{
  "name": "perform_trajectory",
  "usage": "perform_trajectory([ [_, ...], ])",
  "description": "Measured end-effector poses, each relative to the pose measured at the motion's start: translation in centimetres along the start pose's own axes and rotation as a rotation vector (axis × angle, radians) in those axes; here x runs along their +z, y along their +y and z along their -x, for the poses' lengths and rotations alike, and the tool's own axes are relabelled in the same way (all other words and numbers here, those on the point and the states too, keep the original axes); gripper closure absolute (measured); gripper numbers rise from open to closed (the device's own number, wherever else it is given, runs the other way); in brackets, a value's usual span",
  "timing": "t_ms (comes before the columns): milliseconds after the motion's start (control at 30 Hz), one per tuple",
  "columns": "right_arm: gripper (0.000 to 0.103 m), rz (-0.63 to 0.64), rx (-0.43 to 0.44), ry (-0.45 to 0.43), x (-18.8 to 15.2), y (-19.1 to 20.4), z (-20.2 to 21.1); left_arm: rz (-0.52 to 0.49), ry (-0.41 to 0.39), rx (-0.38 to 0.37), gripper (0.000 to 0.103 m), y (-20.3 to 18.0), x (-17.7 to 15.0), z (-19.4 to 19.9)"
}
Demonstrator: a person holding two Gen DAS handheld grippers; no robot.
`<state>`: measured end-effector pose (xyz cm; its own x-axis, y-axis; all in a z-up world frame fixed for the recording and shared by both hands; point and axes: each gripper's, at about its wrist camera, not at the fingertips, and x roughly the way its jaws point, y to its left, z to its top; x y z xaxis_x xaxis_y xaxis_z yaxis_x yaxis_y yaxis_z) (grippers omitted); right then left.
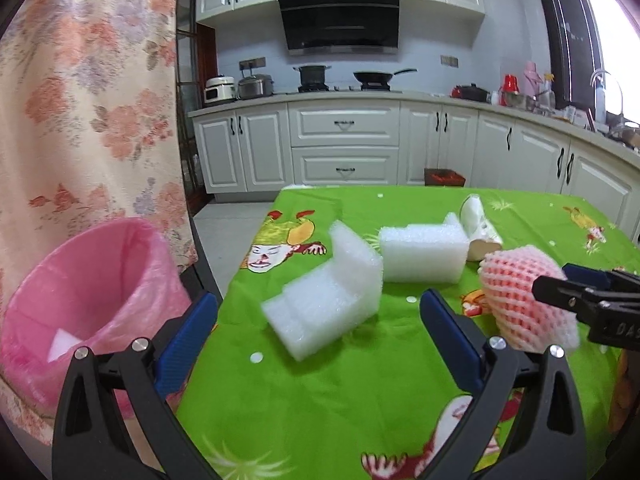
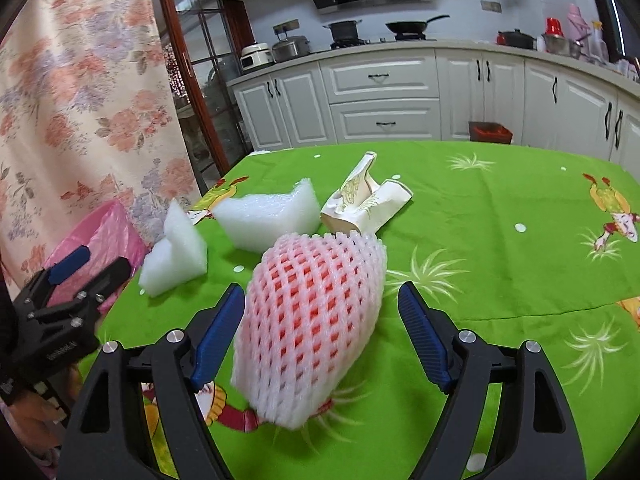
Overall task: Collect trash
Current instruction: 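Grasp the pink foam fruit net with the right gripper while the left grasps a white foam block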
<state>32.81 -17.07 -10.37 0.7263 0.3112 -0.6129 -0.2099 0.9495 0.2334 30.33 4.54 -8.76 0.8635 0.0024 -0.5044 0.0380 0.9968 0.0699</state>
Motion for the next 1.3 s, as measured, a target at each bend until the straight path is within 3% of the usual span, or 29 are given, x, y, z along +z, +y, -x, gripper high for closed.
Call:
perform_trajectory([
  [467, 0.028, 0.001, 0.024, 0.064, -0.2, 0.5, -2.3, -0.049, 0.114, -0.118, 0.005, 0.8, 2.2, -7.4],
  [633, 0.038, -0.002, 0.031, 0.087, -0.1, 0.6, -2.9, -0.068, 0.197, -0.175, 0.008, 0.8, 2.2, -9.7],
  [667, 0.04, -0.006, 0.031, 0.089, -0.1, 0.5, -2.9, -0.077, 0.197, -0.186, 0.016, 0.6, 2.2, -9.7],
  [700, 0.045, -0.008, 0.028, 0.089, -0.1, 0.6, -2.9, -0.084, 0.194, -0.193, 0.032, 0.5, 2.2, -9.6],
  [733, 0.05, -0.007, 0.027, 0.087, -0.2, 0.5, -2.9, -0.097, 0.196, -0.199, 0.037, 0.0, 2.1, -9.5],
  [933, 0.069, 0.005, 0.03, 0.056, -0.1, 0.7, -2.4, -0.112, 0.147, -0.205, 0.041, -1.3, 1.1, -7.1],
  [1133, 0.071, 0.034, 0.019, 0.02, -0.5, 1.1, -1.1, -0.092, 0.108, -0.168, 0.046, -2.4, -0.2, -3.4],
  [1167, 0.071, 0.036, 0.021, 0.019, -0.7, 1.1, -0.8, -0.088, 0.103, -0.165, 0.071, -2.6, -0.4, -2.7],
  [1200, 0.071, 0.036, 0.024, 0.017, -0.9, 1.1, -0.5, -0.089, 0.115, -0.159, 0.081, -2.8, -0.6, -2.3],
  [1300, 0.071, 0.036, 0.033, 0.012, -1.5, 1.3, 0.3, -0.075, 0.113, -0.147, 0.084, -3.2, -1.4, -0.9],
])
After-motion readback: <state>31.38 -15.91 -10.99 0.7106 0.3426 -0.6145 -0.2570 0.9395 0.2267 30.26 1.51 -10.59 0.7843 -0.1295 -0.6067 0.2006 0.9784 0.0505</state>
